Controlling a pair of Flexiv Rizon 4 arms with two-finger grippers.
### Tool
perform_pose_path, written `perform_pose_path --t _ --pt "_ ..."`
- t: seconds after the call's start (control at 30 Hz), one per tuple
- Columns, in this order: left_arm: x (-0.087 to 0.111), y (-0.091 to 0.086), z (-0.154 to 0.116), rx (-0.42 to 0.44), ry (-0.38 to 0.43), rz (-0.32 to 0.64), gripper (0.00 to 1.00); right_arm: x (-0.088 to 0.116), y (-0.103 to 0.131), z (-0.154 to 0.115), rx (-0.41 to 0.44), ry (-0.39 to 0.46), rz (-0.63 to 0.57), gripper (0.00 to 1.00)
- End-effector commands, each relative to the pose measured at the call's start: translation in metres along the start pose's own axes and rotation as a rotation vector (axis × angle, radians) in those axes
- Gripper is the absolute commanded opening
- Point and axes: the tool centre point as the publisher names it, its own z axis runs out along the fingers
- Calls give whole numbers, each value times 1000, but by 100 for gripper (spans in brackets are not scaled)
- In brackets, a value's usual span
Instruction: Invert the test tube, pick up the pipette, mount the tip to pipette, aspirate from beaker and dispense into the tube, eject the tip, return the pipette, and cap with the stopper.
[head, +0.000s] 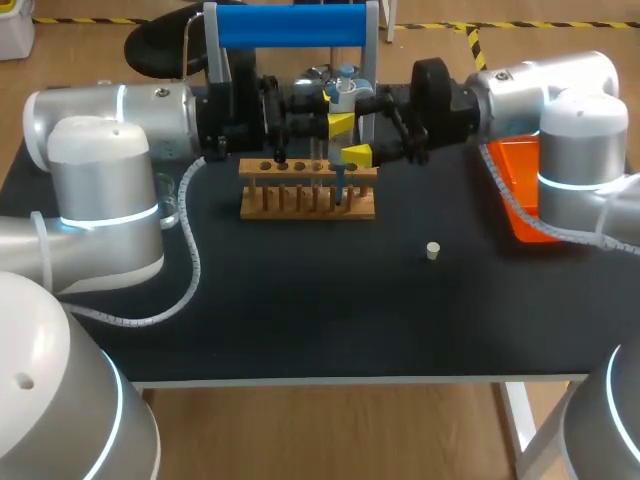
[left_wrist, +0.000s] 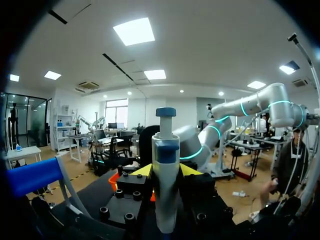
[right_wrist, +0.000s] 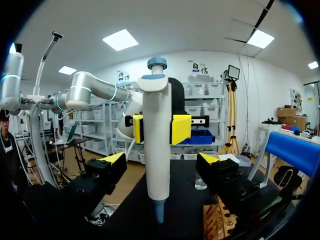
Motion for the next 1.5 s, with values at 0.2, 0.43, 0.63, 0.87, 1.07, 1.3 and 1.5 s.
perform_pose_path --t 0.2,0.43,0.63,0.87,1.07,1.3,1.5 --pt "0 0 0 1 -1 1 0 -9 0 -53 16 -119 29 100" --pt "0 0 0 1 -1 1 0 -58 -7 -71 102 -249 67 100" --pt "0 0 0 1 -1 1 0 -98 -16 -72 155 -346 56 100" --pt "0 0 0 1 -1 1 0 -139 -19 -67 173 -410 18 100" --pt "0 0 0 1 -1 1 0 -173 -20 -61 194 -493 -23 100" --pt "0 0 0 1 -1 1 0 -201 -24 -57 188 -538 -24 100" --pt "0 0 0 1 -1 1 0 -229 -29 -58 176 -566 -10 100"
